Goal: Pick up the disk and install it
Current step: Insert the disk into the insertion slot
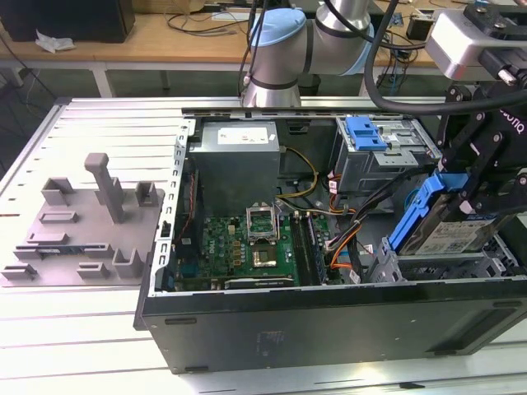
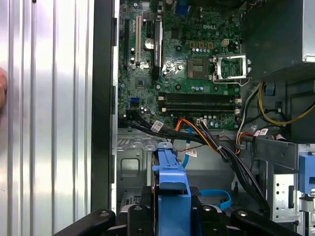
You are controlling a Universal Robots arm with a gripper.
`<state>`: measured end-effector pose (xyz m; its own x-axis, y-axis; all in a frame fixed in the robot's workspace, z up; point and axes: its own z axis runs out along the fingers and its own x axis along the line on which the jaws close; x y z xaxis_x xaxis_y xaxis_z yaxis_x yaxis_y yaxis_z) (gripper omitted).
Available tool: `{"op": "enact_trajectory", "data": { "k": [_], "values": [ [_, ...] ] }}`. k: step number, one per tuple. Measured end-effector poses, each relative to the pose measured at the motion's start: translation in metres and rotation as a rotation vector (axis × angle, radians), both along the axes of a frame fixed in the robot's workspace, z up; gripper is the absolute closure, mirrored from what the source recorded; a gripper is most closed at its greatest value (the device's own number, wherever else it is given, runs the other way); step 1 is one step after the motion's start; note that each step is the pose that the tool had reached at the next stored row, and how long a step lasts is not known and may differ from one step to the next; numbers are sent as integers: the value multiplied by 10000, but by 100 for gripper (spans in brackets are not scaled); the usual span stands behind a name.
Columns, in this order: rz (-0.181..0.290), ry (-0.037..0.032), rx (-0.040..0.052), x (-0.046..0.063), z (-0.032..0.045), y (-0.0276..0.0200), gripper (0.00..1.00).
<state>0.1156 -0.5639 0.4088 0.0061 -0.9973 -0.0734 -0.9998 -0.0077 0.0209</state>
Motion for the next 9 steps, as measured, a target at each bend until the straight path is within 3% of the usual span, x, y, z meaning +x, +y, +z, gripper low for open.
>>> {"op": "enact_trajectory", "data": {
  "k": [2,3,9],
  "values": [
    [0,0,-1,0,-1,0,62],
    [0,0,-2,0,-1,0,56],
    [0,0,-3,0,-1,0,56]
  ]
}}
